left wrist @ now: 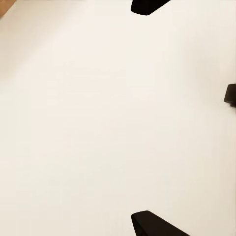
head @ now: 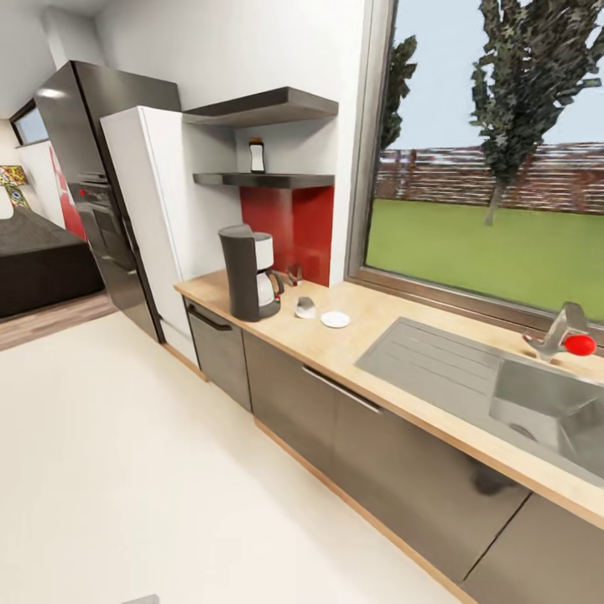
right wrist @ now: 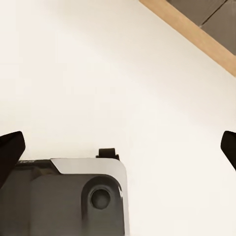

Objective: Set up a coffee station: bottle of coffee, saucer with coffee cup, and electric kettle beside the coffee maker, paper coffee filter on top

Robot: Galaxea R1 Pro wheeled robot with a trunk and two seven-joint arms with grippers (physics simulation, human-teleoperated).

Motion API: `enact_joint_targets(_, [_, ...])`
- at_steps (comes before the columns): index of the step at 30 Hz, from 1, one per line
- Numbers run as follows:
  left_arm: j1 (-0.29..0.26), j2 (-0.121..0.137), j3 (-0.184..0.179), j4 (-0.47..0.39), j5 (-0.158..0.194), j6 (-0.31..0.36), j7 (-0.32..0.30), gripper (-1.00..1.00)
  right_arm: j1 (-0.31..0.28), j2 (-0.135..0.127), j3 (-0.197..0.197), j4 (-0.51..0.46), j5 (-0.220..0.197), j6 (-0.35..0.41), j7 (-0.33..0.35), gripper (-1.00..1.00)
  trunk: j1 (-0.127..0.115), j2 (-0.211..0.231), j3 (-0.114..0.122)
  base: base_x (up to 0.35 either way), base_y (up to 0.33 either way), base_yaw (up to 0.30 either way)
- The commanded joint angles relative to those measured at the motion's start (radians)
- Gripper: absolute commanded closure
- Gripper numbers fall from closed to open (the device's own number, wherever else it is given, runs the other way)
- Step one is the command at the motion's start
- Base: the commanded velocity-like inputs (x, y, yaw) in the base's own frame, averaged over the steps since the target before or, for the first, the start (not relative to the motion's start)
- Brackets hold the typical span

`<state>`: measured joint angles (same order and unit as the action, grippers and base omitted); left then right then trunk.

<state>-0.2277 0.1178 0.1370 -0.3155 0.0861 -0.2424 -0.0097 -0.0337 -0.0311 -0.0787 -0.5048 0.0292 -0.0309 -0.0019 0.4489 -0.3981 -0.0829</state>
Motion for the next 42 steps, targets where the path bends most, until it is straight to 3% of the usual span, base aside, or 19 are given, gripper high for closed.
enact_joint_targets(1, [-0.001, 0.0, -0.002, 0.001, 0.009, -0.003, -0.001, -1.0, -0.001, 0.0, -0.003, 0.0, 0.003, -0.003, -0.001, -1.0, 0.001, -0.002, -0.002, 0.282, 0.234, 0.0])
enact_joint_targets(33, [-0.001, -0.003, -0.002, 0.003, 0.009, -0.003, -0.001, -1.0, -0.001, 0.002, -0.004, 0.0, 0.003, -0.003, -0.001, -1.0, 0.001, -0.002, -0.002, 0.257, 0.252, 0.0])
enact_joint_targets(42, [-0.001, -0.003, -0.002, 0.003, 0.009, -0.003, 0.0, -1.0, -0.001, 0.002, -0.004, 0.002, 0.002, -0.003, -0.001, -1.0, 0.001, -0.002, -0.002, 0.115, 0.322, -0.194])
